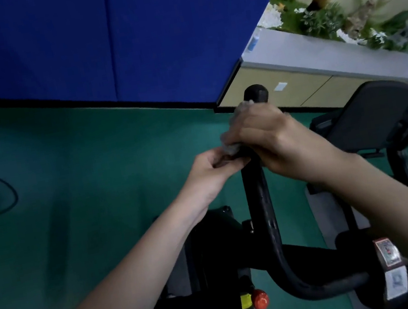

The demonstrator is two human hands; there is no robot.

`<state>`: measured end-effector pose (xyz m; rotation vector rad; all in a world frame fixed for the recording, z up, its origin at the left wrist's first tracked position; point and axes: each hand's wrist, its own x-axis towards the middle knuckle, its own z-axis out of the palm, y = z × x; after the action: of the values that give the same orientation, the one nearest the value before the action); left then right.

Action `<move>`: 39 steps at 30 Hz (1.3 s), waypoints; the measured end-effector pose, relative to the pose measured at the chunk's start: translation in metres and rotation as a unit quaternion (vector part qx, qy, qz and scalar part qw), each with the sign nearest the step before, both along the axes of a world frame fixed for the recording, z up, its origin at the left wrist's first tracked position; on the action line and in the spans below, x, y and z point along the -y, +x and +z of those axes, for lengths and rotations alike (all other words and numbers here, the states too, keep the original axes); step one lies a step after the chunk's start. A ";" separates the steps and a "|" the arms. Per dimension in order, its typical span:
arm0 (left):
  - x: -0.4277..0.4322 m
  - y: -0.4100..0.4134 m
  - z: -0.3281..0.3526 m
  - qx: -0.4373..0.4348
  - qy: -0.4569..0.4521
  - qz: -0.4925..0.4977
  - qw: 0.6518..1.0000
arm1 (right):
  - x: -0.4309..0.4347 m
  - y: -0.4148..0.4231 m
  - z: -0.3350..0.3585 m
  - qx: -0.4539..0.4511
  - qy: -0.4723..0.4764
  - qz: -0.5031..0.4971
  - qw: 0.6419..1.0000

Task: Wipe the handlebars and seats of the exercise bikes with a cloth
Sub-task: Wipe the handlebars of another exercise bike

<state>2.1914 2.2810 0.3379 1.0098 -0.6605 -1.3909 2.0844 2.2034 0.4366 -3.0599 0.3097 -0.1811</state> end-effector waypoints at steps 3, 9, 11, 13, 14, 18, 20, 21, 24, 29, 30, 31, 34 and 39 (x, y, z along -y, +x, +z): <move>-0.007 -0.003 -0.003 -0.019 0.004 0.007 1.000 | -0.003 0.002 0.006 0.031 0.029 0.008 0.999; -0.009 -0.009 -0.005 -0.032 0.022 0.029 0.999 | 0.017 0.029 0.020 -0.020 -0.060 0.004 0.998; -0.009 -0.010 -0.006 -0.038 0.026 0.029 0.999 | 0.018 0.031 0.019 -0.093 -0.059 0.011 0.994; -0.009 -0.011 -0.008 -0.055 0.035 0.029 0.997 | 0.016 0.034 0.019 -0.153 -0.044 0.022 0.987; -0.009 -0.012 -0.009 -0.068 0.039 0.028 0.997 | 0.015 0.036 0.020 -0.172 -0.035 0.032 0.984; -0.012 -0.016 -0.014 -0.105 0.042 0.030 0.993 | 0.019 0.040 0.026 -0.166 -0.007 0.034 0.986; -0.012 -0.017 -0.015 -0.114 0.039 0.033 0.992 | 0.017 0.038 0.022 -0.169 -0.035 0.041 0.984; -0.012 -0.018 -0.016 -0.114 0.036 0.033 0.992 | 0.015 0.036 0.019 -0.185 -0.044 0.050 0.981; -0.011 -0.018 -0.018 -0.115 0.029 0.029 0.993 | 0.009 0.035 0.017 -0.224 -0.016 0.059 0.973; -0.011 -0.018 -0.022 -0.145 0.021 0.015 0.989 | 0.011 0.029 0.013 -0.154 -0.020 0.048 0.987; -0.011 -0.018 -0.022 -0.144 0.019 0.013 0.989 | 0.007 0.025 0.009 -0.150 -0.017 0.050 0.987; -0.011 -0.017 -0.022 -0.144 0.018 0.013 0.989 | 0.003 0.020 0.005 -0.144 -0.004 0.050 0.988; -0.012 -0.012 -0.022 -0.139 0.020 0.008 0.990 | -0.005 0.004 -0.001 -0.052 0.055 0.013 0.997; -0.015 0.000 -0.016 -0.059 0.004 0.005 0.998 | -0.034 -0.029 -0.024 0.077 0.117 -0.061 0.988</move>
<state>2.1919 2.2960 0.3217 0.9284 -0.5627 -1.4333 2.0557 2.2373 0.4126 -2.7770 0.4715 -0.3591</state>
